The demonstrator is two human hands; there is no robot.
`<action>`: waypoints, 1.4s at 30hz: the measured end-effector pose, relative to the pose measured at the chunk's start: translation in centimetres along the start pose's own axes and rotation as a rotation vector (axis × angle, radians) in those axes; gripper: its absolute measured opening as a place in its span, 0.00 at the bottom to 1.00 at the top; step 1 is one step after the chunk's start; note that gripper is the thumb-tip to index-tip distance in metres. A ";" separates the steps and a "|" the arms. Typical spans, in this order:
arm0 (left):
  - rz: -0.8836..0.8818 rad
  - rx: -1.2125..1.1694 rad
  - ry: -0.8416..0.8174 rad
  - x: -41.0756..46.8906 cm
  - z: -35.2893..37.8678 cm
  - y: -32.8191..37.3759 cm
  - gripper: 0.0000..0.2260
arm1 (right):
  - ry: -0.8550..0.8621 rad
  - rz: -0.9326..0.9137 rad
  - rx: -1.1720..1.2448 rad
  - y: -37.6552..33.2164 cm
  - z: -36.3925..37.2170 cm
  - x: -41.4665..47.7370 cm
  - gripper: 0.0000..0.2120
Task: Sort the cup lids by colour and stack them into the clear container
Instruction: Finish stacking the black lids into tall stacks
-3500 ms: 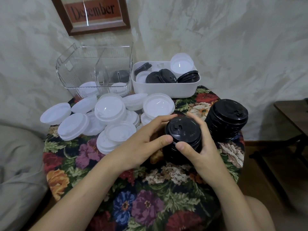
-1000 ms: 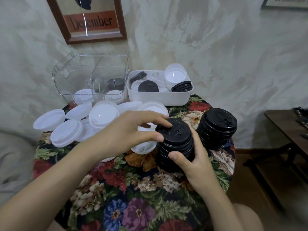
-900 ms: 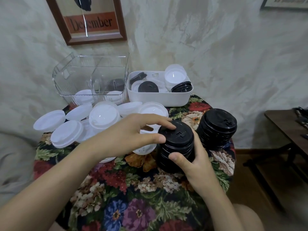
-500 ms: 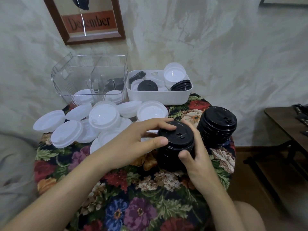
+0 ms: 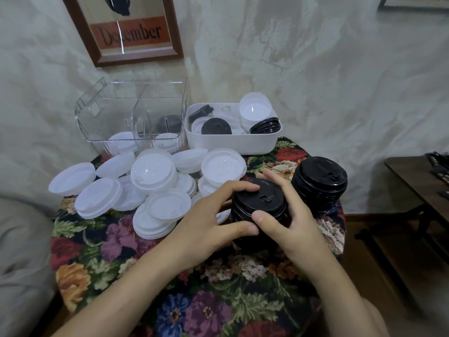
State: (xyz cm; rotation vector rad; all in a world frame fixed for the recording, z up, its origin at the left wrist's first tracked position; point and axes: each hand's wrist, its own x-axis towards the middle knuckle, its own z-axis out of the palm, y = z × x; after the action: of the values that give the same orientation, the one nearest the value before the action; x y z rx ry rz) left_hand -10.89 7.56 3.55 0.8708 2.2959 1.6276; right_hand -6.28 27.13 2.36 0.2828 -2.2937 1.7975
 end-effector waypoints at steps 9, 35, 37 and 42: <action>-0.003 0.031 0.031 -0.1 0.6 -0.3 0.29 | -0.042 0.023 -0.007 -0.5 -0.4 0.2 0.27; -0.022 0.032 -0.007 0.2 0.7 -0.9 0.34 | -0.173 0.085 -0.148 -1.8 -2.0 1.1 0.32; -0.021 0.039 0.004 0.3 0.8 -0.9 0.33 | -0.175 0.097 -0.149 -1.9 -1.9 1.1 0.30; -0.020 0.056 0.038 0.3 1.0 -0.8 0.31 | -0.120 0.119 -0.194 -1.9 -1.4 0.5 0.29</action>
State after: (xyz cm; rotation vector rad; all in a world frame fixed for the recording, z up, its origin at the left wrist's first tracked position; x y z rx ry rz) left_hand -10.94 8.33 2.48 0.8334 2.3786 1.5922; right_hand -6.19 28.03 4.57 0.2315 -2.5973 1.6330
